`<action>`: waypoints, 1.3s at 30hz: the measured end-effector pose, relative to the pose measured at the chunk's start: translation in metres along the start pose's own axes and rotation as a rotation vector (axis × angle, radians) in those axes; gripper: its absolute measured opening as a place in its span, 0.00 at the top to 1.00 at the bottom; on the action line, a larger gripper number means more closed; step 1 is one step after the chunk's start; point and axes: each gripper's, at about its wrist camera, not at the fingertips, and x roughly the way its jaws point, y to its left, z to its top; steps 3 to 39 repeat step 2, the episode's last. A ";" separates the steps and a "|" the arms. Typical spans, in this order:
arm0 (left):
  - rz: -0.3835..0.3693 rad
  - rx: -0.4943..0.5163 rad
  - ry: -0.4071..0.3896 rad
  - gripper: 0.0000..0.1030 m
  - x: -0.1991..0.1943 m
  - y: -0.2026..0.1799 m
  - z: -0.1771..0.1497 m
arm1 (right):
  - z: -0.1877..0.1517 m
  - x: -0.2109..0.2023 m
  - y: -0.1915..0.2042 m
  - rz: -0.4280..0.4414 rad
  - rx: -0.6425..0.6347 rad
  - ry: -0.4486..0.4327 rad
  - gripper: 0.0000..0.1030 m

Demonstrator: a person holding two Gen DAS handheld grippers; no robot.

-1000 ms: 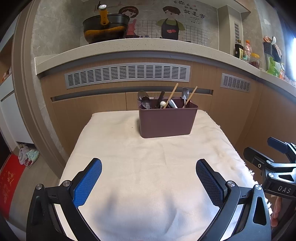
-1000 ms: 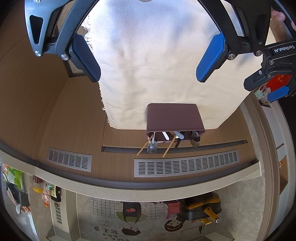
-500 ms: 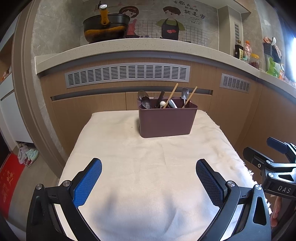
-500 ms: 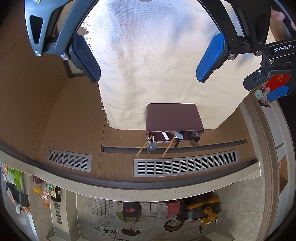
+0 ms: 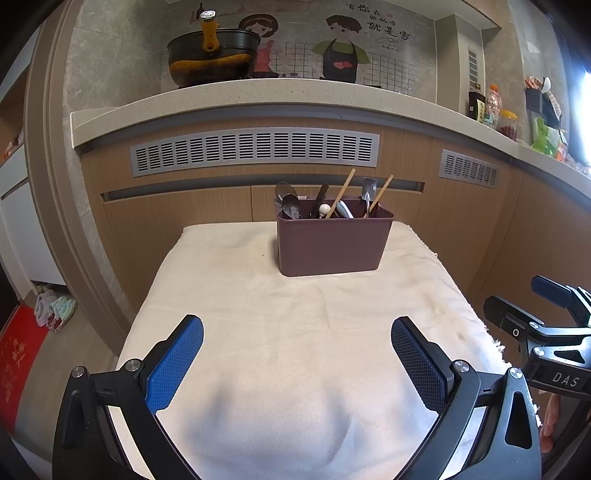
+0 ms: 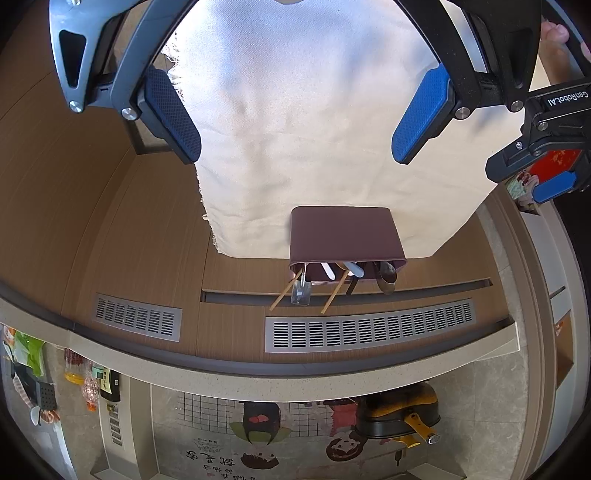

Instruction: Organize utensils

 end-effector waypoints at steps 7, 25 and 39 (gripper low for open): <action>-0.007 -0.001 -0.002 0.00 0.000 -0.001 -0.001 | 0.000 0.000 0.000 0.003 0.003 0.000 0.00; -0.007 -0.001 -0.002 0.00 0.000 -0.001 -0.001 | 0.000 0.000 0.000 0.003 0.003 0.000 0.00; -0.007 -0.001 -0.002 0.00 0.000 -0.001 -0.001 | 0.000 0.000 0.000 0.003 0.003 0.000 0.00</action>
